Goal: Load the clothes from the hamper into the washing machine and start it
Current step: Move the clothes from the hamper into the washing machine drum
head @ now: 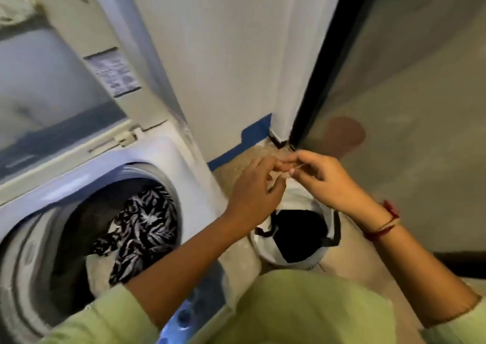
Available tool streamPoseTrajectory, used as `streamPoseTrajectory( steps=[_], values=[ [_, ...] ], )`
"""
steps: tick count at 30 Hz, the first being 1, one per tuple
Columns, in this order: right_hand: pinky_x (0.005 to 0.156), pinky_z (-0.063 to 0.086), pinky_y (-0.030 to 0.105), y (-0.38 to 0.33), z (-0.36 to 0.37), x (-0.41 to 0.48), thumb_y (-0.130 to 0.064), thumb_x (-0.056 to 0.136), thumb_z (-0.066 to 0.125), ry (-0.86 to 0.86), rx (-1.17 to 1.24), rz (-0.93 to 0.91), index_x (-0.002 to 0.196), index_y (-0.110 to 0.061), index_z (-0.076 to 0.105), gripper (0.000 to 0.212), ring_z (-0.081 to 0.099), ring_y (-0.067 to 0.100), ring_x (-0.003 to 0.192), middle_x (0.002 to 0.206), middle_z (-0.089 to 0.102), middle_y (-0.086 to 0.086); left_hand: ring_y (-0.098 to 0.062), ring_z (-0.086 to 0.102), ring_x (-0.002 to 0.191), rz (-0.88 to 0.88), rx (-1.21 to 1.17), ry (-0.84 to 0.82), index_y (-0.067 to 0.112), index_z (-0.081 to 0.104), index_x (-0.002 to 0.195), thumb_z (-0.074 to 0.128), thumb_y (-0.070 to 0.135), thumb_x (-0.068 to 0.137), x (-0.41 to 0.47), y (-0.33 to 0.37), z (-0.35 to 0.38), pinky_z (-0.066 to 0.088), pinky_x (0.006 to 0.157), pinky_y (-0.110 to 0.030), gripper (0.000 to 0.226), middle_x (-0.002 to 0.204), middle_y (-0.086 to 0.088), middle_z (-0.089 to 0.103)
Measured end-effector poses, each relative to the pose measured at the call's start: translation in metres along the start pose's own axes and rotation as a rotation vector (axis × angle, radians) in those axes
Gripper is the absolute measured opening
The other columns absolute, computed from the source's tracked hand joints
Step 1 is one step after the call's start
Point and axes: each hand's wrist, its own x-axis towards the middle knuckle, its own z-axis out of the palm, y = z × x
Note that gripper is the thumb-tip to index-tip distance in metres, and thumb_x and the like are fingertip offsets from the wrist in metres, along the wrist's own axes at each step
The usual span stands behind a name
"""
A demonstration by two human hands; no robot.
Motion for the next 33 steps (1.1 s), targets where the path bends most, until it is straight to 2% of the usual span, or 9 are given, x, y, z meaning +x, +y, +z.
streamPoseTrajectory(
  steps=[4, 7, 10, 12, 18, 21, 24, 29, 33],
  values=[
    [0.083, 0.05, 0.034, 0.118, -0.015, -0.028, -0.019, 0.091, 0.053, -0.022, -0.246, 0.267, 0.111, -0.019, 0.062, 0.021, 0.062, 0.017, 0.093, 0.108, 0.063, 0.0, -0.03, 0.052, 0.109, -0.144, 0.44, -0.335, 0.012, 0.047, 0.122, 0.05, 0.027, 0.091, 0.057, -0.035, 0.112, 0.043, 0.087, -0.038, 0.034, 0.124, -0.012, 0.048],
    [0.093, 0.046, 0.034, 0.196, -0.003, -0.041, -0.022, 0.089, 0.057, -0.126, -0.283, 0.411, 0.122, -0.016, 0.056, 0.034, 0.056, 0.026, 0.112, 0.123, 0.057, 0.009, -0.037, 0.049, 0.12, -0.373, 0.431, -0.536, 0.007, 0.041, 0.133, 0.049, 0.033, 0.09, 0.075, -0.096, 0.19, 0.043, 0.095, -0.042, 0.051, 0.134, -0.018, 0.046],
    [0.099, 0.041, 0.037, 0.267, 0.014, -0.048, -0.024, 0.088, 0.059, -0.123, -0.267, 0.567, 0.133, -0.02, 0.048, 0.046, 0.047, 0.032, 0.121, 0.132, 0.048, 0.012, -0.038, 0.035, 0.134, -0.671, 0.402, -0.622, 0.01, 0.015, 0.149, 0.046, 0.04, 0.091, 0.073, -0.149, 0.254, 0.033, 0.108, -0.045, 0.073, 0.151, -0.02, 0.024],
    [0.101, 0.039, 0.039, 0.317, 0.03, -0.053, -0.026, 0.088, 0.059, -0.096, -0.254, 0.674, 0.137, -0.02, 0.042, 0.052, 0.043, 0.035, 0.123, 0.135, 0.044, 0.014, -0.037, 0.035, 0.133, -0.746, 0.41, -0.598, 0.005, 0.014, 0.148, 0.046, 0.042, 0.091, 0.067, -0.176, 0.289, 0.032, 0.11, -0.044, 0.076, 0.149, -0.02, 0.027],
    [0.101, 0.036, 0.044, 0.444, 0.091, -0.062, -0.036, 0.086, 0.061, -0.056, -0.164, 0.819, 0.143, -0.016, 0.031, 0.067, 0.04, 0.042, 0.122, 0.137, 0.038, 0.02, -0.037, 0.037, 0.129, -0.753, 0.491, -0.513, 0.005, 0.029, 0.14, 0.061, 0.034, 0.085, 0.048, -0.261, 0.352, 0.037, 0.104, -0.046, 0.069, 0.138, -0.02, 0.036],
    [0.1, 0.04, 0.045, 0.474, 0.121, -0.06, -0.041, 0.087, 0.059, -0.01, -0.085, 0.829, 0.147, -0.019, 0.021, 0.074, 0.041, 0.043, 0.124, 0.143, 0.031, 0.021, -0.035, 0.024, 0.14, -0.583, 0.437, -0.715, 0.016, 0.012, 0.15, 0.064, 0.038, 0.083, 0.038, -0.3, 0.374, 0.031, 0.11, -0.048, 0.088, 0.152, -0.016, 0.021],
    [0.101, 0.04, 0.04, 0.488, 0.142, -0.051, -0.019, 0.091, 0.054, 0.12, 0.058, 0.806, 0.148, -0.017, 0.018, 0.067, 0.043, 0.038, 0.127, 0.145, 0.034, 0.019, -0.03, 0.014, 0.145, -0.404, 0.518, -0.872, 0.025, 0.006, 0.151, 0.06, 0.042, 0.085, 0.027, -0.315, 0.392, 0.021, 0.115, -0.051, 0.087, 0.157, -0.011, 0.012],
    [0.102, 0.043, 0.044, 0.519, 0.119, -0.065, 0.005, 0.084, 0.039, 0.463, 0.27, 1.067, 0.137, -0.016, 0.042, 0.057, 0.052, 0.036, 0.115, 0.126, 0.056, 0.018, -0.028, 0.001, 0.148, -0.521, 0.828, -0.594, 0.023, -0.005, 0.151, 0.057, 0.039, 0.087, 0.024, -0.324, 0.394, 0.006, 0.115, -0.057, 0.09, 0.16, -0.01, -0.007],
    [0.097, 0.044, 0.038, 0.54, 0.081, -0.098, 0.005, 0.088, 0.045, 0.503, 0.281, 1.091, 0.131, -0.01, 0.049, 0.045, 0.054, 0.03, 0.112, 0.123, 0.058, 0.015, -0.036, 0.047, 0.126, -0.322, 0.84, -0.194, 0.021, 0.014, 0.149, 0.073, 0.033, 0.071, 0.035, -0.309, 0.397, 0.043, 0.097, -0.05, 0.098, 0.154, -0.017, 0.025]
  ],
)
